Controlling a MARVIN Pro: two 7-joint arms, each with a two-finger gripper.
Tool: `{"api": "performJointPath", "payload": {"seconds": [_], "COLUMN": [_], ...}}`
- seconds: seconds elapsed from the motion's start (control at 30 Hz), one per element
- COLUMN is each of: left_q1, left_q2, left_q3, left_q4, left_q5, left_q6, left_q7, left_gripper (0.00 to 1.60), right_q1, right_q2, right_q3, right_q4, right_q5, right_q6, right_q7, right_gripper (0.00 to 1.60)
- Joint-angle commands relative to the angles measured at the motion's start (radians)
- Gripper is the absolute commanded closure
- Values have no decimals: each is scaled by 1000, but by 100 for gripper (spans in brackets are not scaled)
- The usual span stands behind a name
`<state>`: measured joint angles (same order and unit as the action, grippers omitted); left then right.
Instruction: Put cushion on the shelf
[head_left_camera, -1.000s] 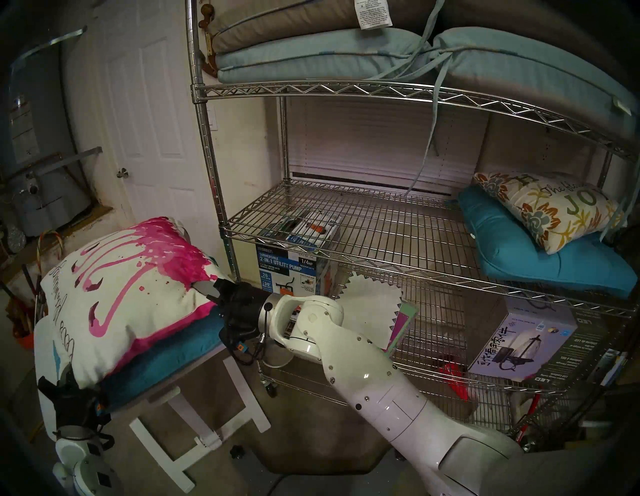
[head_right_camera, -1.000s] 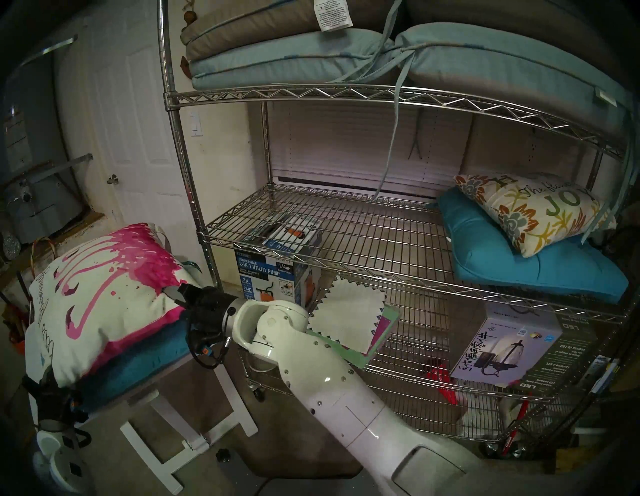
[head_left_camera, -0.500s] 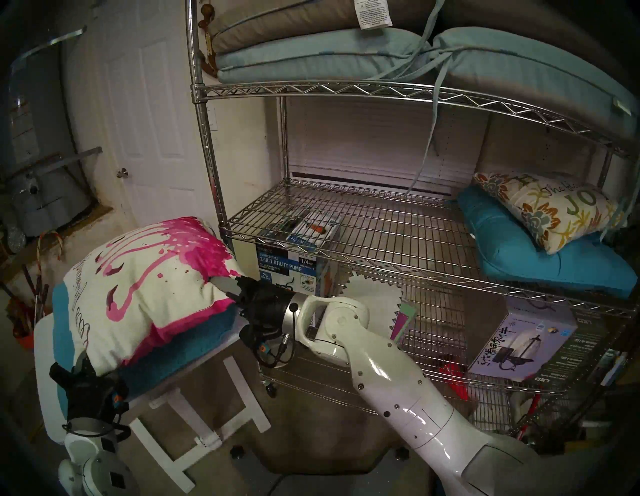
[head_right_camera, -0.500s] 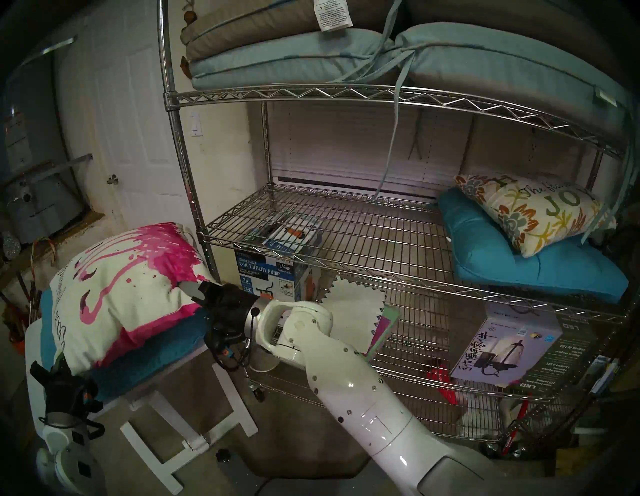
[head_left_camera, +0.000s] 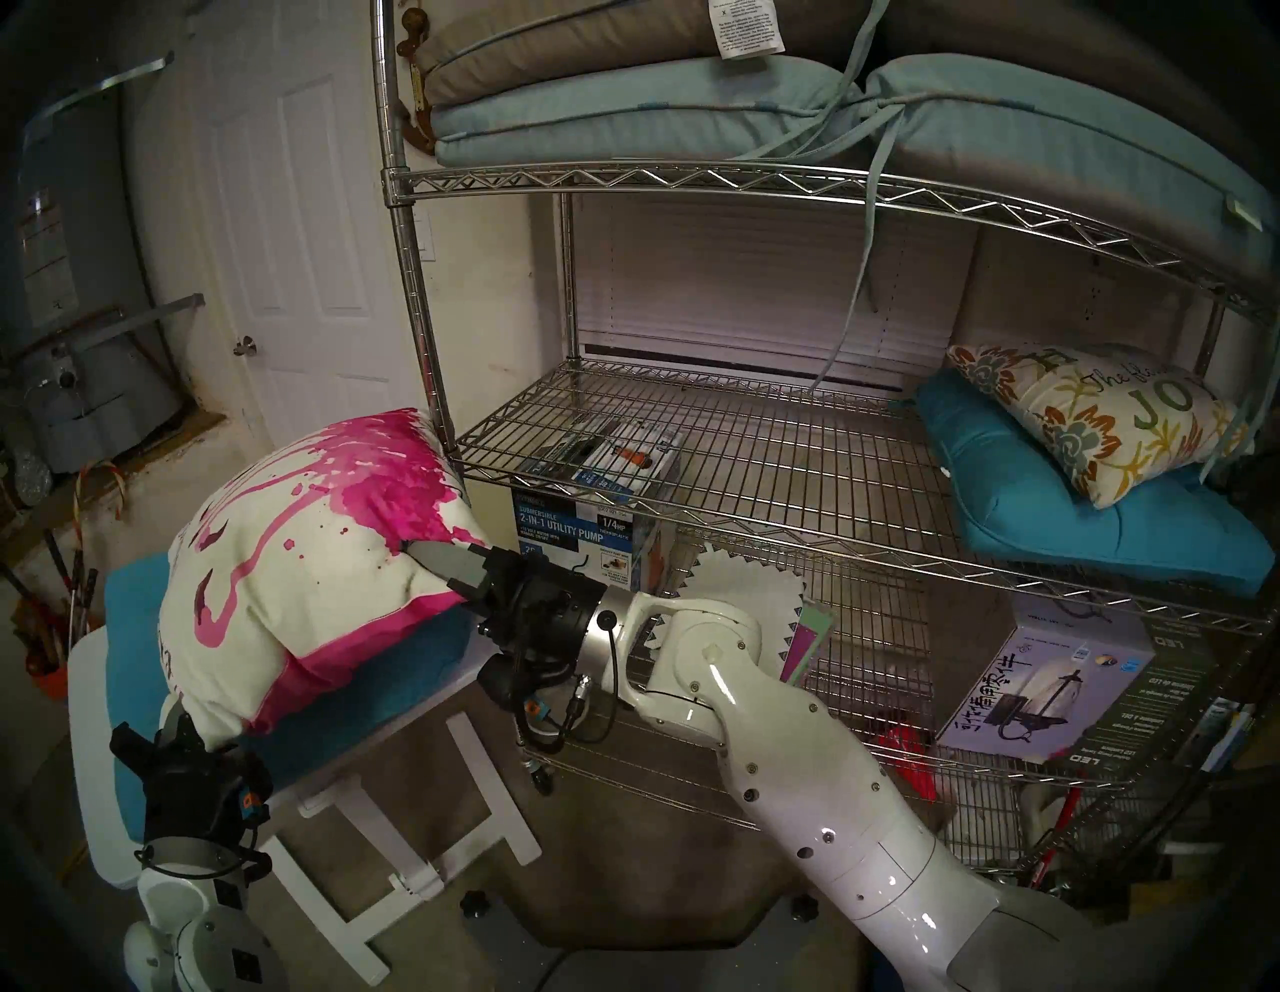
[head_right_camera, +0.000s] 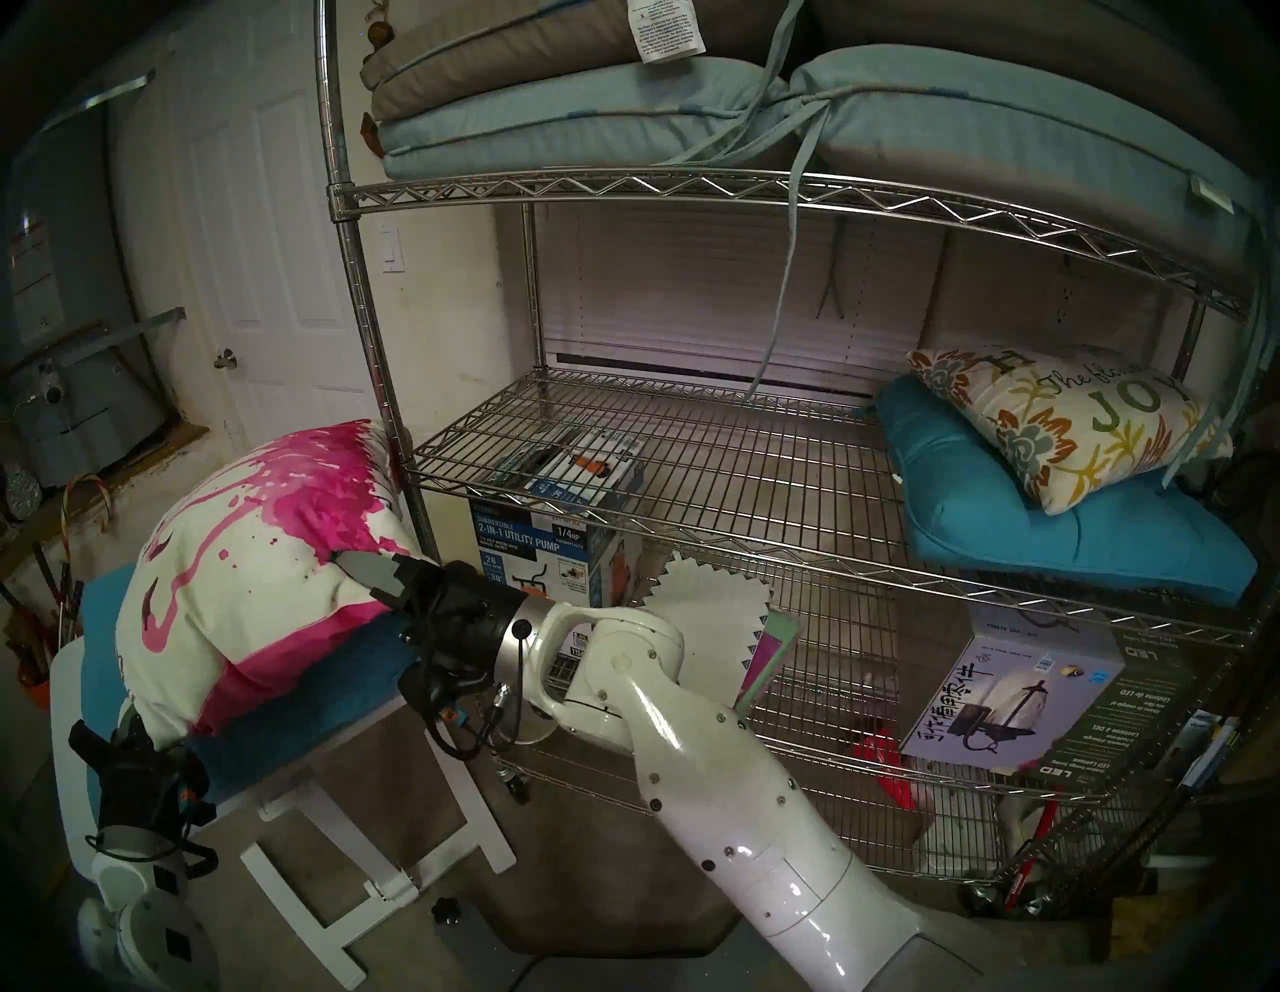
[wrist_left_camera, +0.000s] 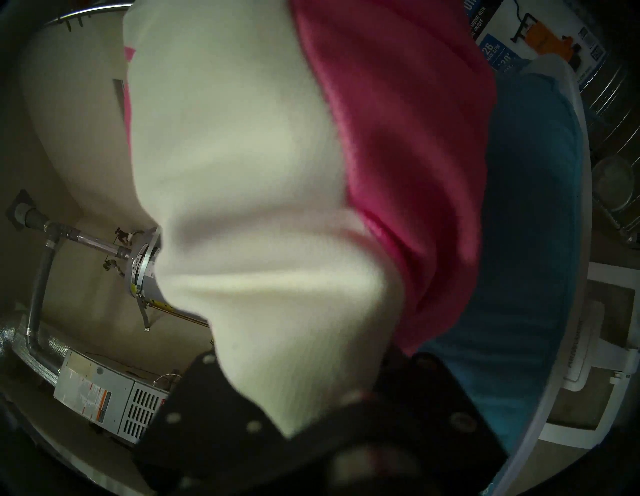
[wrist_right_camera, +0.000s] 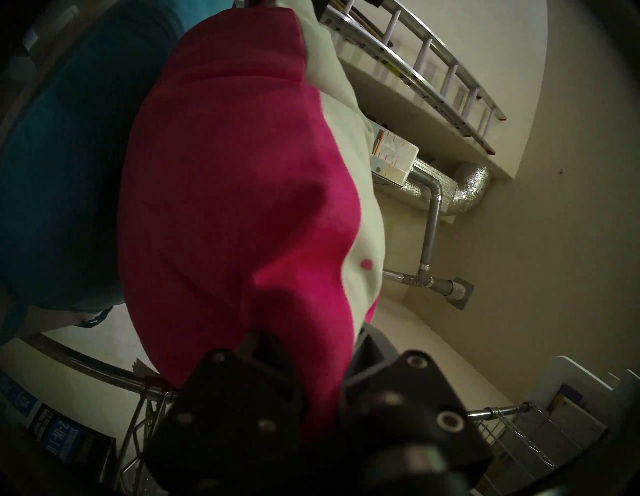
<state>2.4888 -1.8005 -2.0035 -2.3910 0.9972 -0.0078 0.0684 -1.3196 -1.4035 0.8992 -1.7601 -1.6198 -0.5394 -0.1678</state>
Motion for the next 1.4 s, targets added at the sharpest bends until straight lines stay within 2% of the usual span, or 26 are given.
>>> {"api": "performJointPath", "payload": {"seconds": [0.0, 0.5, 0.6, 0.7, 0.8, 0.83, 0.97, 1.37], "left_q1": [-7, 44, 61, 71, 88, 90, 107, 136], "left_q2": [26, 21, 19, 18, 17, 16, 16, 23], "left_q3": [24, 26, 23, 22, 25, 26, 29, 64], "left_q4": [-52, -52, -52, -52, -52, -52, -52, -52], "left_q5": [11, 35, 39, 41, 44, 45, 49, 63], "left_q6": [-45, -58, -59, -60, -63, -63, -67, -98], "left_q7": [22, 26, 25, 25, 24, 24, 22, 22], "left_gripper": [160, 160, 160, 160, 160, 160, 160, 160], "right_q1": [-35, -118, -148, -157, -190, -190, -221, -310], "right_q2": [35, 131, 155, 161, 193, 193, 228, 337], "right_q3": [15, 60, 59, 56, 60, 60, 72, 164], "right_q4": [-124, -230, -292, -267, -357, -319, -352, -484], "right_q5": [24, 39, 42, 46, 47, 49, 53, 71], "right_q6": [-12, -25, -33, -37, -41, -43, -47, -50], "right_q7": [-41, -45, -42, -46, -39, -42, -42, -46], "right_gripper": [160, 160, 160, 160, 160, 160, 160, 160]}}
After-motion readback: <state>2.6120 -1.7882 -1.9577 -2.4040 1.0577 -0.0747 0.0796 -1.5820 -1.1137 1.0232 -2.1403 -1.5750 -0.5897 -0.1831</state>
